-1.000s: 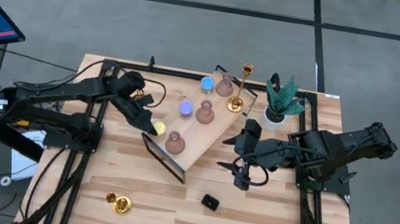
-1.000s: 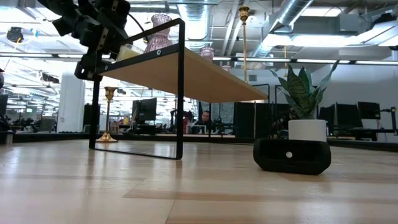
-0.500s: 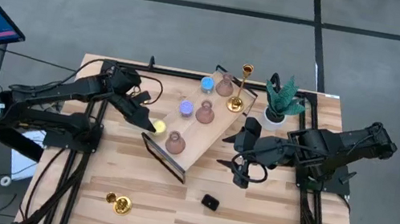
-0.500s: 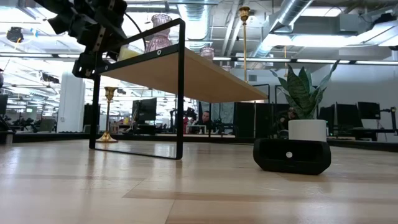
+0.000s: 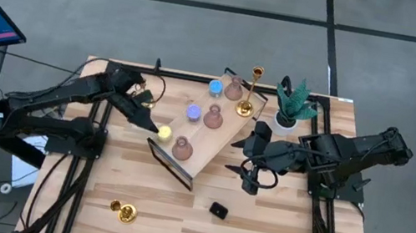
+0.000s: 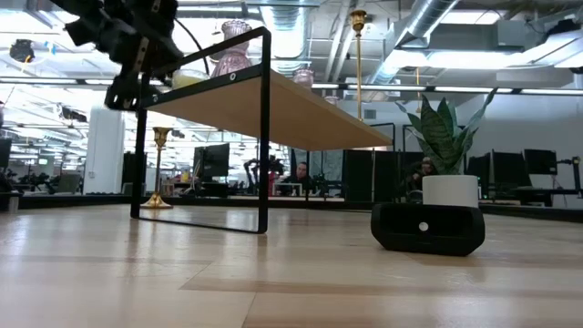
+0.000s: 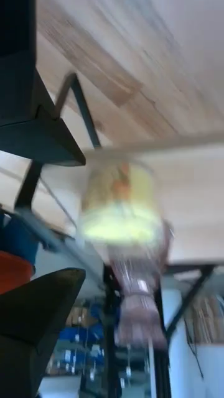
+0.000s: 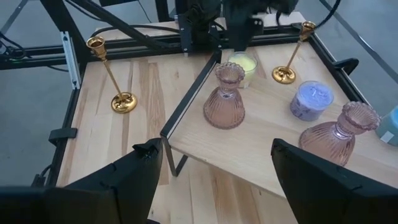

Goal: Pick & Place candle stick holders
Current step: Put the top candle holder on the shelf

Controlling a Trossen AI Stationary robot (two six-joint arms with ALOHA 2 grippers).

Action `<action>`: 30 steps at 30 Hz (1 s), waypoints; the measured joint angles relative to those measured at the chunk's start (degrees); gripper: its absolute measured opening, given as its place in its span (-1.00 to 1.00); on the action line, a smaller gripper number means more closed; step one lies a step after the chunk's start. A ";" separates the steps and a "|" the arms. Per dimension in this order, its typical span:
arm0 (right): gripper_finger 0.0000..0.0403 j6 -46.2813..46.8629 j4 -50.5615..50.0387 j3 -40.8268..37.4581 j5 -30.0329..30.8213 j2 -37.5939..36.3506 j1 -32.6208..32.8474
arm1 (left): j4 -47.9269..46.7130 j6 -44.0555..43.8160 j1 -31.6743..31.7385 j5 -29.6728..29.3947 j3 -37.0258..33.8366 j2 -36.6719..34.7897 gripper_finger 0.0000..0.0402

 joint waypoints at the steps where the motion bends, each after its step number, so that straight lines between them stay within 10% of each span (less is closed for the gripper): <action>1: 0.45 0.00 -0.02 0.00 0.04 0.00 0.00 | 0.00 -0.02 0.78 0.84 0.65 -0.45 0.41; 11: 0.45 -0.39 0.02 0.00 -1.29 0.00 -2.36 | 7.62 1.60 8.90 3.98 12.81 -5.39 0.41; 18: 0.45 -1.17 -0.20 0.18 -1.51 0.00 -3.02 | 30.69 1.03 12.40 -19.24 14.70 -7.58 0.41; 30: 0.45 0.88 -19.23 12.11 0.74 -0.02 -1.62 | 8.92 17.64 18.24 -41.41 14.04 -8.12 0.41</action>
